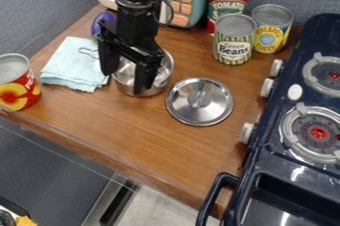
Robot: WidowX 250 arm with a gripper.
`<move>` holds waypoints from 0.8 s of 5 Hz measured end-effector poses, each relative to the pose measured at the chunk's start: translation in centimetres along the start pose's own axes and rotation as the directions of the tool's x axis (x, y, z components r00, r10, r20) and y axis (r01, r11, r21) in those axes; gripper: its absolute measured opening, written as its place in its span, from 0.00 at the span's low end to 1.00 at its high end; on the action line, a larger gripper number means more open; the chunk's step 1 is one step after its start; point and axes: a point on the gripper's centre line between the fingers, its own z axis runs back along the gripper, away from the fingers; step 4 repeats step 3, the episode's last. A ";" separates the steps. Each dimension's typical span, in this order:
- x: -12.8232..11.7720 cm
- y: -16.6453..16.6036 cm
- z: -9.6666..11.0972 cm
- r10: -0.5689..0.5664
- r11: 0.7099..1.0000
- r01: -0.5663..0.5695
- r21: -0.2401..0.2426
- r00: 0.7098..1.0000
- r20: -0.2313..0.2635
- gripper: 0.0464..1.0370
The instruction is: Take the eggplant out of the silver pot and put it in the upper left corner of the table
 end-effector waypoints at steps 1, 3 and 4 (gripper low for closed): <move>0.7 0.6 -0.3 0.069 0.998 -0.070 0.006 0.996 0.060 0.96; 0.7 0.7 -0.3 0.080 0.997 -0.080 0.006 0.995 0.063 0.96; 0.7 0.7 -0.3 0.080 0.997 -0.080 0.006 0.995 0.063 0.96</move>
